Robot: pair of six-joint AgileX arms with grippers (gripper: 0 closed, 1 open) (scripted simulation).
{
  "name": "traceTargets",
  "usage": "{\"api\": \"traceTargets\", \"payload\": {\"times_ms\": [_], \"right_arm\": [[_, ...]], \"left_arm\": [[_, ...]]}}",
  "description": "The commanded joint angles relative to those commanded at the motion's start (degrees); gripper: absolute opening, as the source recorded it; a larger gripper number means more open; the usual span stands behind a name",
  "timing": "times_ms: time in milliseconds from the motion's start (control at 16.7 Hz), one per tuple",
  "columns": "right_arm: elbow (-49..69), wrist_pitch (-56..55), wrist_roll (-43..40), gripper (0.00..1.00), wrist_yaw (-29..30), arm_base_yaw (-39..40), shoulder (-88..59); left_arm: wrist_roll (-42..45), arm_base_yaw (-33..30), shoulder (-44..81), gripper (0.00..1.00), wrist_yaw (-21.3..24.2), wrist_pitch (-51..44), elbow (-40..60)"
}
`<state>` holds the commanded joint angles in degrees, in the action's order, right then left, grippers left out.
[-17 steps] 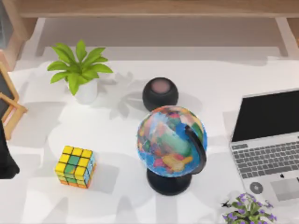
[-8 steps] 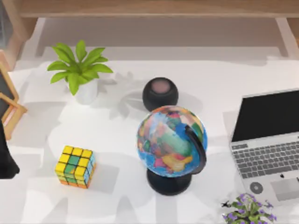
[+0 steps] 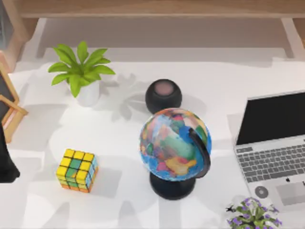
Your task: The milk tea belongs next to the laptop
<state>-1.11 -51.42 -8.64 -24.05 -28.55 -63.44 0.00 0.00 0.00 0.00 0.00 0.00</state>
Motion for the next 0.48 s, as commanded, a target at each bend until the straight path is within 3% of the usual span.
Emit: {"api": "traceTargets", "payload": {"times_ms": [420,480], "right_arm": [[-1.9,1.0,0.8,0.00,-0.2,-1.0,-2.4],[-1.9,1.0,0.8,0.08,-0.2,-1.0,-2.4]], "left_arm": [[0.0,0.0,0.0,1.00,0.0,0.0,0.0],[0.0,0.0,0.0,1.00,0.0,0.0,0.0]]}}
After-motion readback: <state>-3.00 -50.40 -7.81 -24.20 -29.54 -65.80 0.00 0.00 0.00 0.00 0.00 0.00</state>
